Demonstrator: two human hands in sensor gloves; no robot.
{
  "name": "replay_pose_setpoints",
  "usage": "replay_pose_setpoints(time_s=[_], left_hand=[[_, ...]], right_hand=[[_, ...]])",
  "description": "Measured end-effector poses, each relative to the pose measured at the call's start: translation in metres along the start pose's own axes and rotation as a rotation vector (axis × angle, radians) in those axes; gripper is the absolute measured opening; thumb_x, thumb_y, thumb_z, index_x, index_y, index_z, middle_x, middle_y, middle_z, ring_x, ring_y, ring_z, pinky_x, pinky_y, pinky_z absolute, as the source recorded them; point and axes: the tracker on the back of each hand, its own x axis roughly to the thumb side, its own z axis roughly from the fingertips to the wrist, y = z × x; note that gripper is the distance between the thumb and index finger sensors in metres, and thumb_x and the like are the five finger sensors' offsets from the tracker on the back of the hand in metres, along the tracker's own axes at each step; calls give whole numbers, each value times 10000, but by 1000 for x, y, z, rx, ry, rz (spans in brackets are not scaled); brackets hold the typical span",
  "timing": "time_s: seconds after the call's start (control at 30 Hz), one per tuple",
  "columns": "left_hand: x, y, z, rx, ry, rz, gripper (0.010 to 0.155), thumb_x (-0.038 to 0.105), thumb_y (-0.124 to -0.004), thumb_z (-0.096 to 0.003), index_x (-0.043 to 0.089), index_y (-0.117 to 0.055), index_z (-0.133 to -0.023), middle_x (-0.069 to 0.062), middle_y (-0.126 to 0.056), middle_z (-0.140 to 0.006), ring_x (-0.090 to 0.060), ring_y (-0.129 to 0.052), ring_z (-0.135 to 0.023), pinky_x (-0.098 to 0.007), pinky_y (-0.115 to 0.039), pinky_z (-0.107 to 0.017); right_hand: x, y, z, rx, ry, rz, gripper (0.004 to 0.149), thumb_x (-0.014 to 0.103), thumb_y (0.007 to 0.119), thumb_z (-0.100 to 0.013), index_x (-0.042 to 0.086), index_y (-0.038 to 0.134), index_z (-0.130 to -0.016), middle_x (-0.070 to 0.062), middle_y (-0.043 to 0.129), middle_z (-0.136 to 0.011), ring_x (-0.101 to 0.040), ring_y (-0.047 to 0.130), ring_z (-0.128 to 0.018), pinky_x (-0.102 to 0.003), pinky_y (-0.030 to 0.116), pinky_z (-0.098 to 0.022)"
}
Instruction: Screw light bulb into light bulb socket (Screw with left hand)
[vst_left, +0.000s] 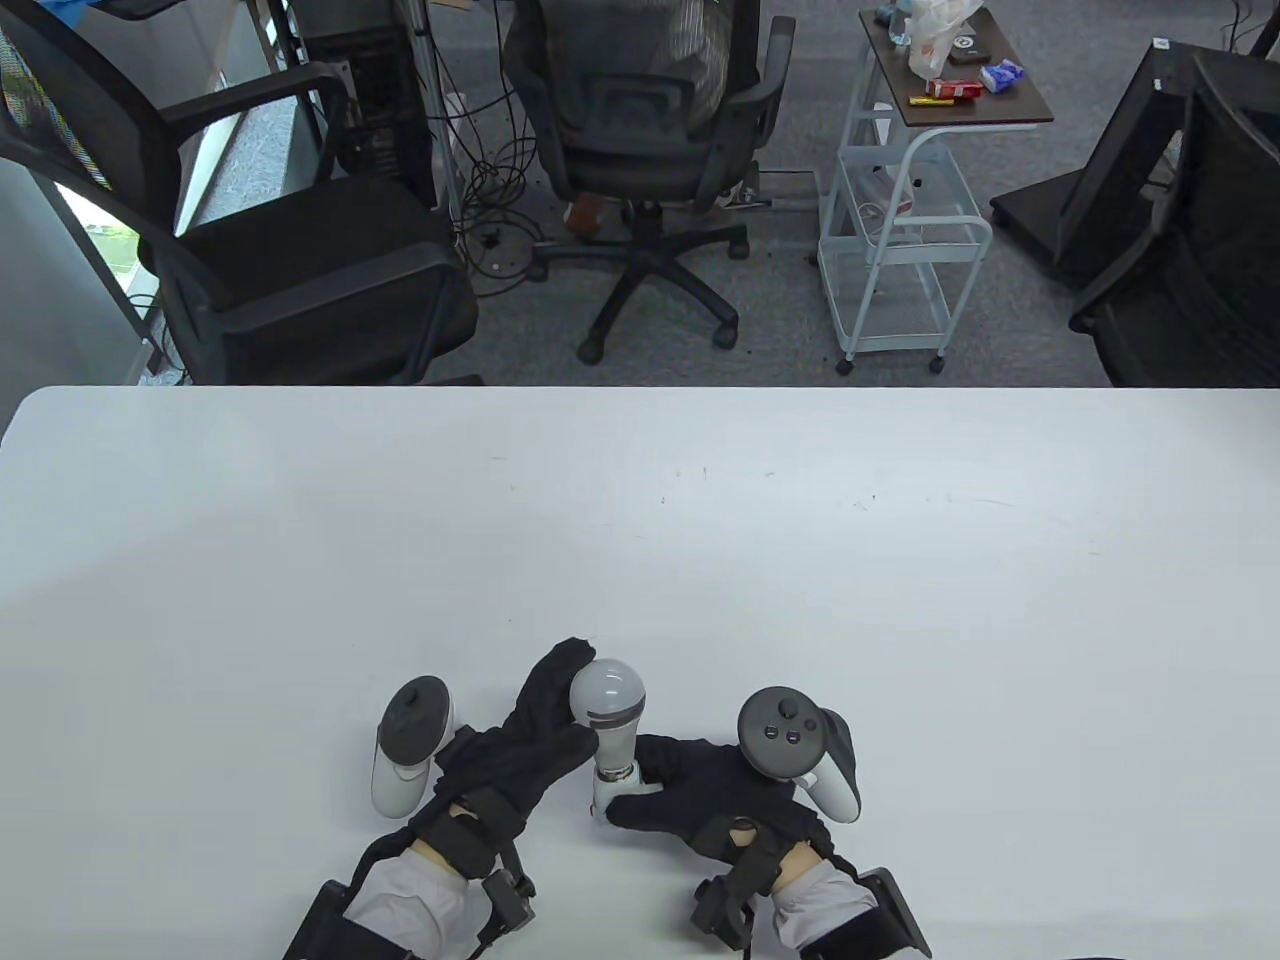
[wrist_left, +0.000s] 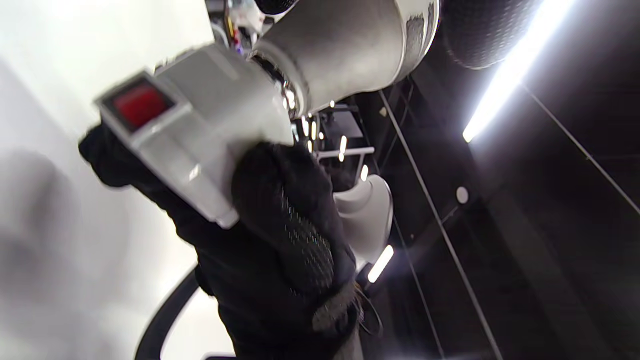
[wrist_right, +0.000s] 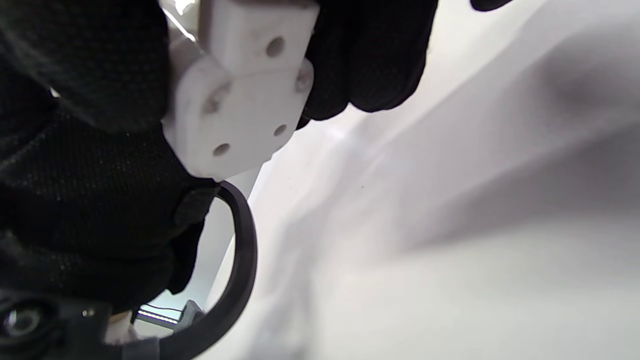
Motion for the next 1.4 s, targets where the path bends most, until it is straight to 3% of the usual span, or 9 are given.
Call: replay_pose_setpoints(time_s=[0.33, 0.5, 0.7, 0.77, 0.87, 1.0, 1.2, 1.4], left_hand=[[11, 9, 7, 155, 79, -165, 825, 648, -778, -580, 207, -315, -1100, -219, -494, -1093, -497, -444, -1063, -822, -401, -680], [11, 8, 6, 131, 57, -126, 789, 573, -758, -623, 160, -329, -1140, -245, -506, -1108, -503, -452, -1068, -826, -406, -675], [8, 6, 3, 23, -26, 34, 706, 410, -635, -650, 110, -306, -1197, -308, -446, -1172, -555, -397, -1083, -868, -348, -653], [7, 6, 3, -4, -22, 33, 701, 437, -621, -653, 125, -319, -1202, -310, -421, -1184, -564, -354, -1091, -875, -325, -651], [7, 5, 3, 23, 13, -2, 758, 610, -684, -638, 225, -338, -1191, -319, -328, -1182, -574, -262, -1082, -866, -303, -655], [9, 6, 4, 72, 52, -109, 737, 620, -758, -607, 301, -384, -1156, -266, -334, -1120, -523, -310, -1057, -845, -309, -667], [9, 8, 4, 58, 38, -58, 692, 496, -739, -641, 187, -412, -1167, -261, -434, -1121, -507, -415, -1062, -838, -374, -669], [4, 8, 2, -23, -18, 117, 757, 379, -672, -643, 95, -242, -1198, -285, -422, -1178, -533, -402, -1086, -856, -358, -662]], right_hand=[[3, 6, -2, 37, 21, 114, 634, 421, 949, -438, 62, 733, -914, -221, 855, -845, -455, 831, -748, -765, 403, -676], [1, 5, -2, 38, 31, 115, 634, 423, 950, -436, 59, 739, -909, -223, 861, -837, -455, 836, -741, -765, 405, -676], [0, 5, -3, 64, 25, 91, 635, 434, 948, -435, 56, 745, -903, -219, 873, -824, -450, 848, -728, -764, 414, -671], [-1, 4, -3, 65, 27, 90, 634, 435, 947, -437, 57, 744, -905, -217, 870, -828, -450, 847, -730, -764, 411, -672], [0, 5, -3, 67, 23, 96, 637, 433, 952, -433, 57, 747, -905, -220, 870, -829, -452, 845, -733, -765, 409, -673], [1, 6, -3, 77, 23, 111, 634, 432, 952, -433, 60, 748, -905, -219, 870, -830, -450, 846, -734, -766, 407, -674], [-1, 6, -4, 87, 37, 117, 633, 428, 955, -433, 56, 750, -902, -218, 873, -826, -452, 846, -730, -766, 405, -675], [-4, 5, -5, 126, 22, 68, 635, 441, 949, -432, 59, 752, -899, -214, 881, -817, -446, 857, -718, -765, 414, -670]])
